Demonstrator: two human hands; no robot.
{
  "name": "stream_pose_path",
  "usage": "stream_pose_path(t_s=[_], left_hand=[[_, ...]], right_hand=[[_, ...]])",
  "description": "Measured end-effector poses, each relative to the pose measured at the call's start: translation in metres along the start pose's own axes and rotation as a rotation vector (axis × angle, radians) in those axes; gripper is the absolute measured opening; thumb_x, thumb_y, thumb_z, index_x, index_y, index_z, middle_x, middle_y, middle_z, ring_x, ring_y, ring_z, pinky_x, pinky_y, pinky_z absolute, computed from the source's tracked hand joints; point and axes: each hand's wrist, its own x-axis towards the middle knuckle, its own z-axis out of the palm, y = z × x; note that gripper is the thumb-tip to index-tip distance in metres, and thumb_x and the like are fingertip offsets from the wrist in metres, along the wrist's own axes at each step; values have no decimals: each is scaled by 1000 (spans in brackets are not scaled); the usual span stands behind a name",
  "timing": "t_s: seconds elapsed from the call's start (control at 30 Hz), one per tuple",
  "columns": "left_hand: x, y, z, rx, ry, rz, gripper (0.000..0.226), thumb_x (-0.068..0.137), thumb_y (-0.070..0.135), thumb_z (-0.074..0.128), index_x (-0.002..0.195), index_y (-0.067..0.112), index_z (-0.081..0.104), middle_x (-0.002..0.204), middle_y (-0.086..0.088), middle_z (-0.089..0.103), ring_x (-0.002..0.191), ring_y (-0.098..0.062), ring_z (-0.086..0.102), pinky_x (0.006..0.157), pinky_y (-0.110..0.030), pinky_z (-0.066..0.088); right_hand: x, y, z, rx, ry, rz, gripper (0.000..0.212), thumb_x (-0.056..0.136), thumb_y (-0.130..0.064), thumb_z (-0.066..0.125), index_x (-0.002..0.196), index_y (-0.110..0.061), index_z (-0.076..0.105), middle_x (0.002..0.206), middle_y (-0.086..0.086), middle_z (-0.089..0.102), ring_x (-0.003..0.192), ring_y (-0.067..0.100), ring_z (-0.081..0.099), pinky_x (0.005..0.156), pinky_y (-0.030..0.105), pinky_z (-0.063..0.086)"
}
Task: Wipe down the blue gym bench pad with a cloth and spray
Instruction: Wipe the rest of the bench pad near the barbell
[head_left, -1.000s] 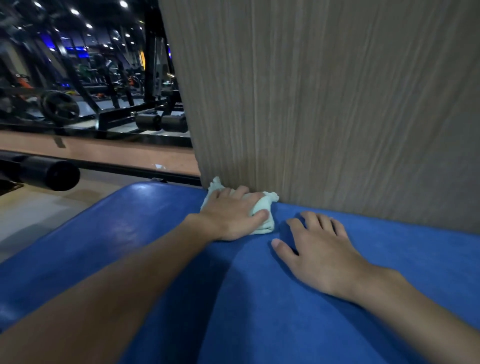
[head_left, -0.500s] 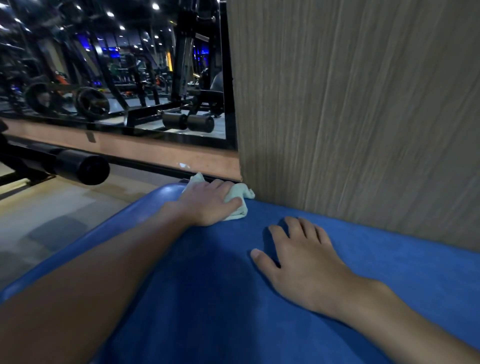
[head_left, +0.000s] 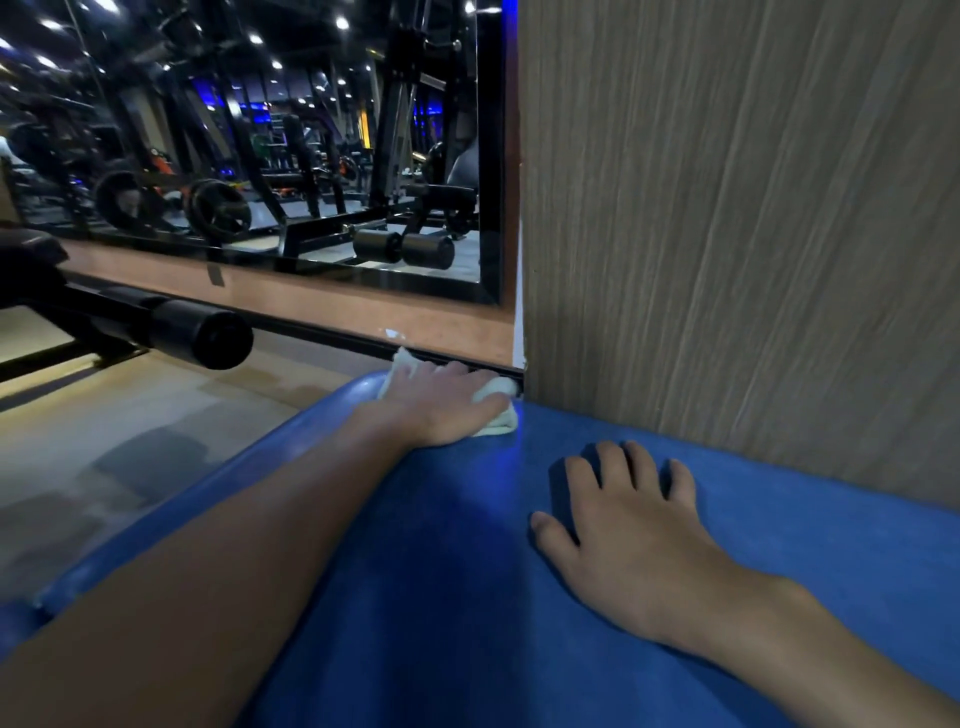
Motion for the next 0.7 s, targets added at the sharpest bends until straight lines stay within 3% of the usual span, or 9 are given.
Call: stream_pose_path(t_s=[0.13, 0.3, 0.37, 0.5, 0.6, 0.7], left_hand=[[7, -14, -5, -65, -24, -77, 75, 79, 75, 13, 136, 40, 46, 140, -7, 51, 127, -35, 46, 107, -56, 28], [-9, -74, -7, -268, -4, -317, 82, 75, 79, 19, 147, 42, 32, 153, -11, 41, 136, -35, 40, 108, -53, 32], [-26, -88, -6, -331, 10, -350, 79, 80, 77, 24, 148, 38, 31, 150, -7, 46, 132, -32, 46, 107, -49, 34], [-61, -103, -2, -365, 3, -383, 83, 72, 91, 19, 141, 45, 26, 144, -5, 51, 123, -33, 51, 104, -54, 37], [-99, -107, -7, -359, -13, -415, 78, 82, 78, 24, 148, 36, 24, 149, -4, 44, 130, -29, 46, 107, -47, 33], [-139, -108, -9, -315, -74, -492, 92, 73, 81, 19, 154, 39, 11, 158, -4, 35, 139, -29, 38, 112, -49, 27]], right_hand=[[-6, -8, -1, 35, 11, -69, 64, 95, -63, 13, 148, -27, 23, 161, 3, 8, 150, 27, -3, 120, 56, -1], [-21, -40, -1, 44, -65, -211, 83, 76, -77, -14, 151, -45, -2, 165, 7, -14, 149, 32, -21, 115, 60, -15], [-20, -40, 1, 30, -61, -206, 89, 69, -76, -16, 151, -45, -3, 165, 7, -14, 149, 33, -21, 115, 61, -14], [-19, -37, 4, 17, -38, -204, 81, 76, -78, -13, 149, -45, -1, 165, 5, -8, 150, 34, -15, 117, 60, -9], [-21, -38, 5, 11, -52, -198, 88, 72, -80, -16, 150, -44, 1, 165, 5, -6, 150, 33, -11, 117, 59, -7], [-23, -40, 4, 19, -43, -182, 87, 71, -78, -12, 151, -45, 4, 165, 3, -1, 151, 32, -7, 118, 58, -5]])
